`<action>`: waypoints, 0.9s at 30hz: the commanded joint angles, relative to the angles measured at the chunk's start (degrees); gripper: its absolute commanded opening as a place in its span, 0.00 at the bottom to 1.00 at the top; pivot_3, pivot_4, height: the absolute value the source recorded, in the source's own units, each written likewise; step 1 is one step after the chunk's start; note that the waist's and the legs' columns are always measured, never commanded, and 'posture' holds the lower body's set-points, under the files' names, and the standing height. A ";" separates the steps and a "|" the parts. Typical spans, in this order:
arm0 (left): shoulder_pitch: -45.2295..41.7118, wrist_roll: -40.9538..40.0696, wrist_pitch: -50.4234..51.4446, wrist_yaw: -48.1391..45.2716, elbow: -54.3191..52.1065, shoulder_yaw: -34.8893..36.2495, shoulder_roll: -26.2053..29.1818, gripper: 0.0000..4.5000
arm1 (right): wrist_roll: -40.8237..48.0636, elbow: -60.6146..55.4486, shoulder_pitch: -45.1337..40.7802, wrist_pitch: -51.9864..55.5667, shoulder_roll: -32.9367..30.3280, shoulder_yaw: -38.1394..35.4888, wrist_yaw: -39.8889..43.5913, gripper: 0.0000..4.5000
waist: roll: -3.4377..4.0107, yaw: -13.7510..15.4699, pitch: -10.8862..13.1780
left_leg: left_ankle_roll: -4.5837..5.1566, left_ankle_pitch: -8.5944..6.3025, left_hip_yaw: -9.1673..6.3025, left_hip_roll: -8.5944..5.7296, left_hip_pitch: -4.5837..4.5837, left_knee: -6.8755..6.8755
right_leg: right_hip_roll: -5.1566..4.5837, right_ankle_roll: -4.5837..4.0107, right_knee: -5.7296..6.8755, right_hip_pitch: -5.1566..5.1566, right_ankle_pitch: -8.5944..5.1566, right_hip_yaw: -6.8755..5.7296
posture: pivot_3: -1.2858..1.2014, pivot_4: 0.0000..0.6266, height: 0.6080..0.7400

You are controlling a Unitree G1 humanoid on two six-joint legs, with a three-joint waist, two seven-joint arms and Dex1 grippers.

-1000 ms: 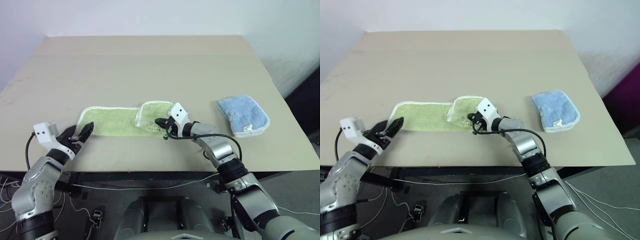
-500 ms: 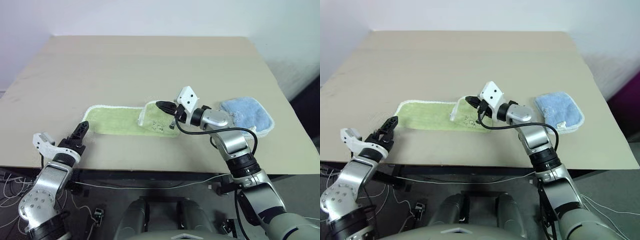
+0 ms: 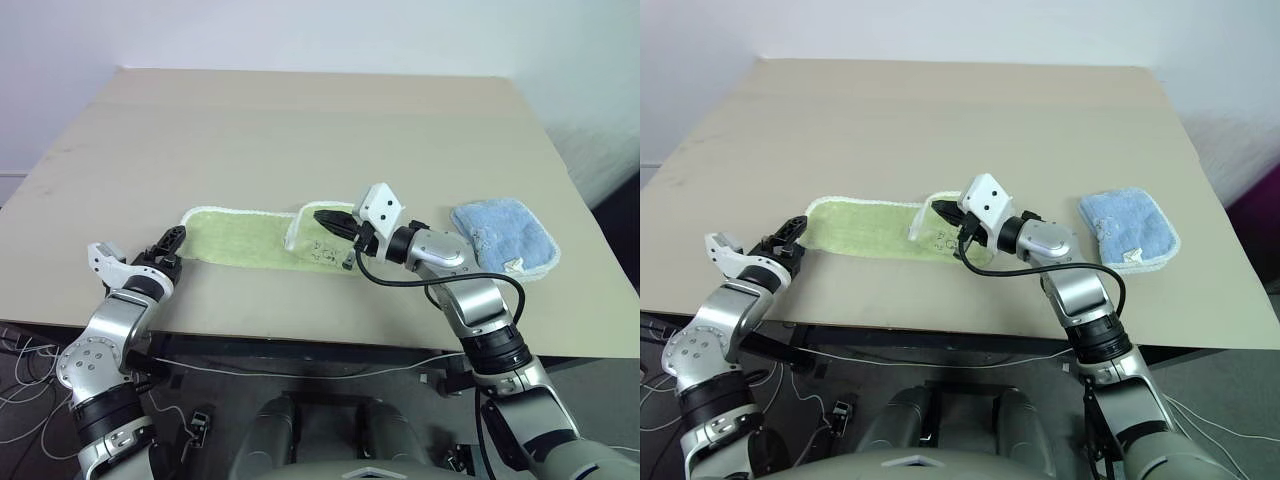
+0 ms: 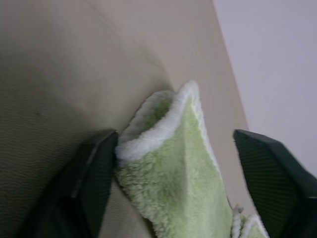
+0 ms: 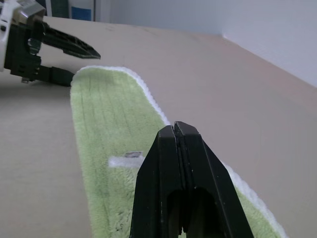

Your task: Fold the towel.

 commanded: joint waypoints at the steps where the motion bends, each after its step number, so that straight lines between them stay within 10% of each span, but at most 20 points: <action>1: -0.52 -0.11 0.83 -0.46 0.83 -1.42 -0.08 0.50 | 0.28 -3.51 1.02 0.89 -1.04 -1.02 -0.02 0.00 | 0.00 -0.14 0.00 | 0.00 0.00 0.00 0.00 0.00 0.00 | 0.00 0.00 0.00 0.00 0.00 0.01 | 0.52 0.24 1.00; 8: -2.01 -0.85 -0.41 -0.61 1.07 -0.79 -0.08 0.00 | 0.21 -4.00 2.20 1.53 -2.03 -1.21 -0.35 0.00 | 0.00 -0.15 0.00 | -0.01 0.01 -0.01 0.03 0.01 -0.03 | 0.03 0.00 0.02 -0.01 0.00 0.00 | 0.52 0.24 1.00; 27: -6.64 5.99 -0.90 -17.60 2.51 -2.21 17.23 0.00 | -0.14 -5.11 6.75 1.80 -5.42 -3.50 -1.62 0.00 | -0.08 -1.42 0.06 | -0.02 0.01 0.00 0.08 -0.05 -0.12 | 0.06 -0.02 -0.01 -0.12 -0.01 0.02 | 0.52 0.24 1.00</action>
